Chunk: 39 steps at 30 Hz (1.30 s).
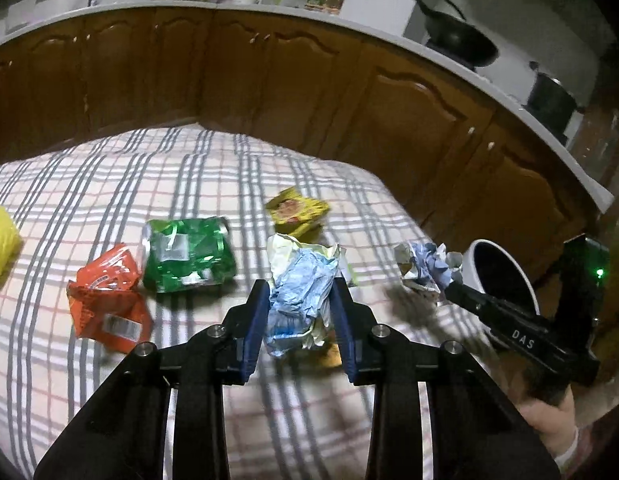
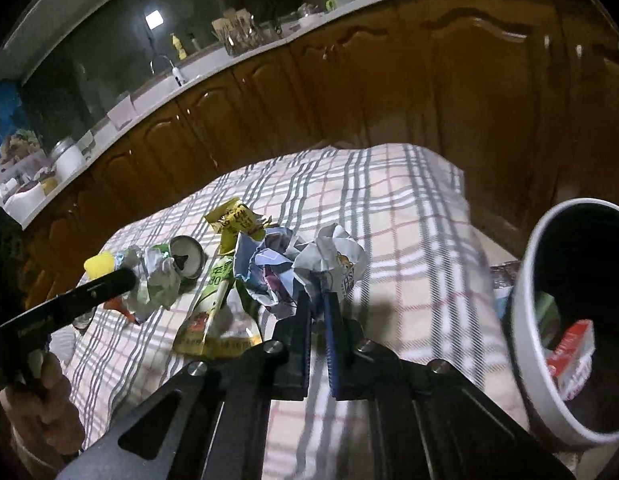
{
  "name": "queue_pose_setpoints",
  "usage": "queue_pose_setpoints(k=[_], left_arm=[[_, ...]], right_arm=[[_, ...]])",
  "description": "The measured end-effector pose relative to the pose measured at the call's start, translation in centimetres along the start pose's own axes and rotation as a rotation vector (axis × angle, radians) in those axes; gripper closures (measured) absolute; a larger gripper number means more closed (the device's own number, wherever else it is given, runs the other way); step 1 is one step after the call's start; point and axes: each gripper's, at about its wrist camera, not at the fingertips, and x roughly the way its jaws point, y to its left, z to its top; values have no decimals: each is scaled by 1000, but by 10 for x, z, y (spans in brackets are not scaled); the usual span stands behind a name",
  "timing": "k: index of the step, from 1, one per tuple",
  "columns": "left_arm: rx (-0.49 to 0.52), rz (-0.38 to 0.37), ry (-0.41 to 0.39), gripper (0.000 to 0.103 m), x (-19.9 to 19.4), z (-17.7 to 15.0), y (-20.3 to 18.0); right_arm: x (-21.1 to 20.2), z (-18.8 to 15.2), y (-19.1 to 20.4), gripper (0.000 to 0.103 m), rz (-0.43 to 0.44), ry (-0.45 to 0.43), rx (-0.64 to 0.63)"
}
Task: Collect trash
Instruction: 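Grasp crumpled blue foil with the left gripper while the right gripper grasps crumpled white paper, then carry the foil and paper over the bin and open both grippers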
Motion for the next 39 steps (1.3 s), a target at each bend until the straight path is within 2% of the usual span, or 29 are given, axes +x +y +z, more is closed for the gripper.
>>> queue_pose_setpoints(k=[22, 32, 39], left_arm=[[161, -191, 53, 73, 13, -17, -120], [233, -236, 81, 73, 28, -16, -170], [284, -256, 96, 73, 43, -12, -204]], right_arm=[[-101, -31, -65, 97, -123, -120, 117], [-134, -38, -104, 97, -190, -167, 181], [-142, -35, -127, 97, -224, -181, 210]])
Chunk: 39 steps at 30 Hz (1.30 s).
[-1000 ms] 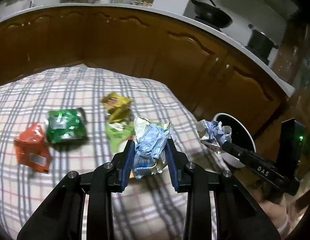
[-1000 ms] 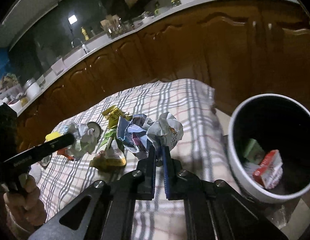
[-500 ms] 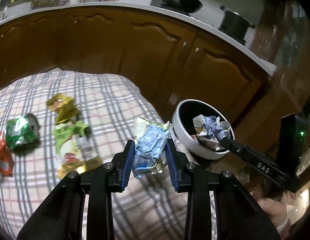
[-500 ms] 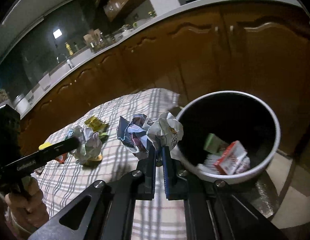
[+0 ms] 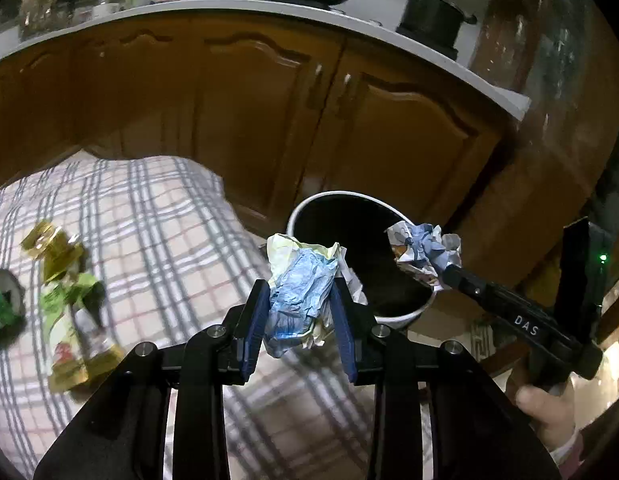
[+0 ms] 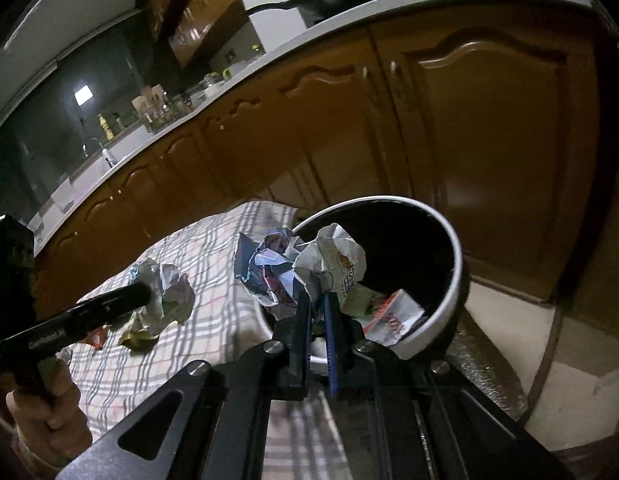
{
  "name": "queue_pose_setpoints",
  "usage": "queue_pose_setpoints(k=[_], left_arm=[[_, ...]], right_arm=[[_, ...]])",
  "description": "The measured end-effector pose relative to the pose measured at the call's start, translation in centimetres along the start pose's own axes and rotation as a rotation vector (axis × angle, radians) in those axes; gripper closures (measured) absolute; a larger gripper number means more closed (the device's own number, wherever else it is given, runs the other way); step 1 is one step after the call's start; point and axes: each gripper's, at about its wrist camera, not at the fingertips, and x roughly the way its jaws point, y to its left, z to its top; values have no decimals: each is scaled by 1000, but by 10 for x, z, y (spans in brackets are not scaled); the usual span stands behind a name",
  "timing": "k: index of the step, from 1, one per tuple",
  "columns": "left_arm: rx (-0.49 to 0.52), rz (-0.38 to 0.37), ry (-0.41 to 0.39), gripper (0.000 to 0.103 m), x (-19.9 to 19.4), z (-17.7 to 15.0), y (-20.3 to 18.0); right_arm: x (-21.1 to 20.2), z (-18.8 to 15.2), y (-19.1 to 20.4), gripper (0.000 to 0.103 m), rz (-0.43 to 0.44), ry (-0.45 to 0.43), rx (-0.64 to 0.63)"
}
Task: Collect trash
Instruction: 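Carry the foil and paper over the bin and open both grippers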
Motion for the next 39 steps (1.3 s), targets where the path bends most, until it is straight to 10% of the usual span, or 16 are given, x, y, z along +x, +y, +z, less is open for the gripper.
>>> queue_pose_setpoints(k=[33, 39], left_arm=[[57, -28, 100, 69, 92, 32, -44], [56, -30, 110, 51, 92, 29, -45]], right_arm=[[41, 23, -41, 97, -74, 57, -3], [46, 22, -45, 77, -66, 70, 24]])
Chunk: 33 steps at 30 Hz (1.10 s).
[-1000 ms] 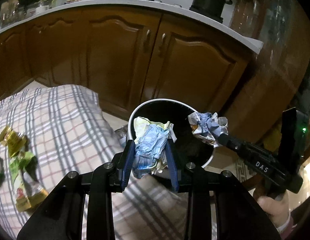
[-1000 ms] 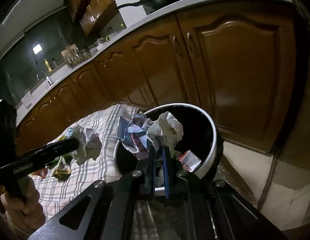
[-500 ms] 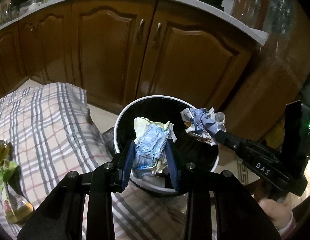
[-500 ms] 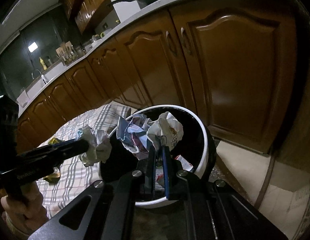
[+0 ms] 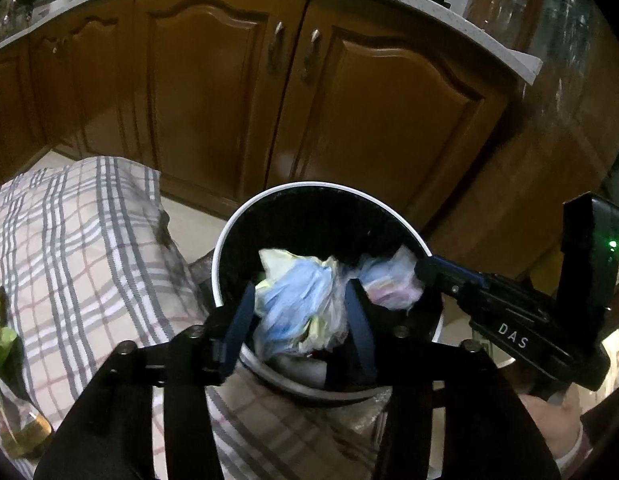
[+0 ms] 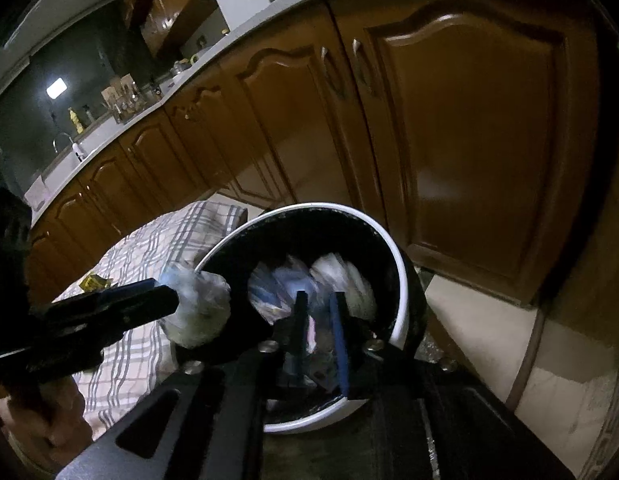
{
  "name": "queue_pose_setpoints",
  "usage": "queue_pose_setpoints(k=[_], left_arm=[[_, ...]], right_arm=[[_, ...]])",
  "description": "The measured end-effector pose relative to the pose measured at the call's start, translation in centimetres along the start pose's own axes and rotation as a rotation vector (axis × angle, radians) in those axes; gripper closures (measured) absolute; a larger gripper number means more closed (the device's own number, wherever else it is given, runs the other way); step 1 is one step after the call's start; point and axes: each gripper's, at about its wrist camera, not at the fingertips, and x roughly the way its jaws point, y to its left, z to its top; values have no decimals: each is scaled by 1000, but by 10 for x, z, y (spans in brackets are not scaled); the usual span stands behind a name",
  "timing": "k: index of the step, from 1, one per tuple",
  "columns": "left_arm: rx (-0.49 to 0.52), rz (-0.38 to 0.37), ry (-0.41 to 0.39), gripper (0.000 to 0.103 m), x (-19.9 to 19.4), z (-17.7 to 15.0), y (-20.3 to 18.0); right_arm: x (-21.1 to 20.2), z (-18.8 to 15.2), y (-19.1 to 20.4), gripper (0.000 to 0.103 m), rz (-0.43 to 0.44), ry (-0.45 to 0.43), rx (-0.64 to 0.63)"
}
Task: Collect trash
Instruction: 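Carry the foil and paper over the bin and open both grippers, then move both grippers back over the remaining wrappers on the table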
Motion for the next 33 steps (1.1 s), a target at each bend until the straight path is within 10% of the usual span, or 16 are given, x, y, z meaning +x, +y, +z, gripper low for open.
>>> queue_pose_setpoints(k=[13, 33], left_arm=[[-125, 25, -31, 41, -43, -44, 44], [-311, 171, -107, 41, -139, -125, 139]], right_arm=[[-22, -27, 28, 22, 86, -54, 36], [-13, -67, 133, 19, 234, 24, -70]])
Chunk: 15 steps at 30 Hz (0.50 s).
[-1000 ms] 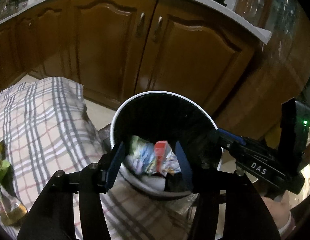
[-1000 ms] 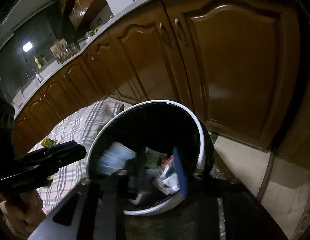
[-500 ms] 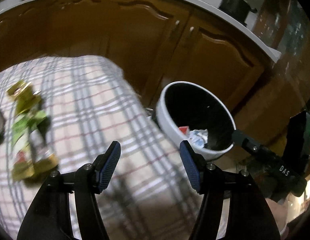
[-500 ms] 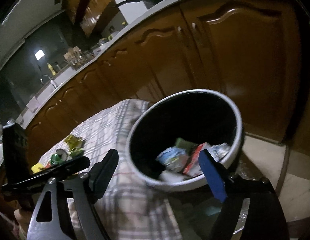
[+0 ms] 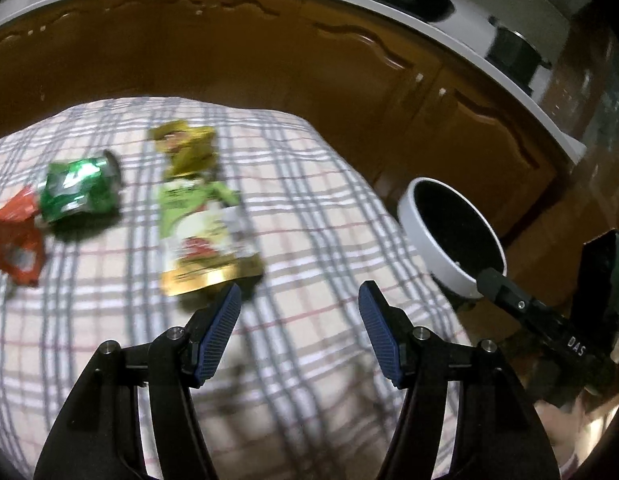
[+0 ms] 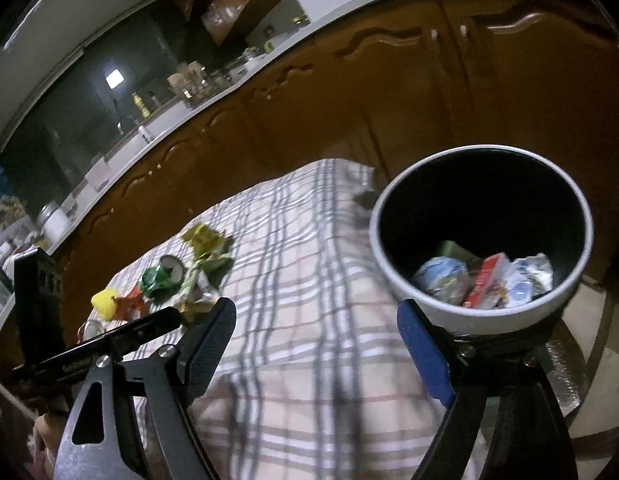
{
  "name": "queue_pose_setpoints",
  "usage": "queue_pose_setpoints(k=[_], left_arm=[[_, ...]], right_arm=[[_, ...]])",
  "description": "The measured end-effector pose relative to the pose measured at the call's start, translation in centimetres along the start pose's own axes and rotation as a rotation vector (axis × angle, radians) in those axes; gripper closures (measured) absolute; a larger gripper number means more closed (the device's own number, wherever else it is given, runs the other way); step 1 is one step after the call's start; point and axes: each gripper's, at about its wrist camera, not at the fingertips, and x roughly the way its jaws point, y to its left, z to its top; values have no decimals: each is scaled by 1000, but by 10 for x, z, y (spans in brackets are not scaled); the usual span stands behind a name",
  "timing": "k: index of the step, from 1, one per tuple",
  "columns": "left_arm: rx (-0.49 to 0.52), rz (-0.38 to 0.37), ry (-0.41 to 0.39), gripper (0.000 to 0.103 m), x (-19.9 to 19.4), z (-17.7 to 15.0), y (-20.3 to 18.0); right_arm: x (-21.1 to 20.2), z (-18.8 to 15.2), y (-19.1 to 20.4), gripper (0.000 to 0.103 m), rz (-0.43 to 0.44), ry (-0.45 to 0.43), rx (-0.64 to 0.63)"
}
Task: Collect trash
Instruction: 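Move both grippers back over the remaining wrappers on the table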
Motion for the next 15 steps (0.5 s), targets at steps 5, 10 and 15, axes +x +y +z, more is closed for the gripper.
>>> queue_pose_setpoints(k=[5, 10, 15], left_arm=[[-57, 51, -25, 41, -19, -6, 35], [-110, 84, -44, 41, -33, -10, 64], [-150, 107, -59, 41, -46, -16, 87]], right_arm=[[13, -5, 25, 19, 33, 29, -38], [25, -8, 46, 19, 64, 60, -57], [38, -8, 68, 19, 93, 81, -94]])
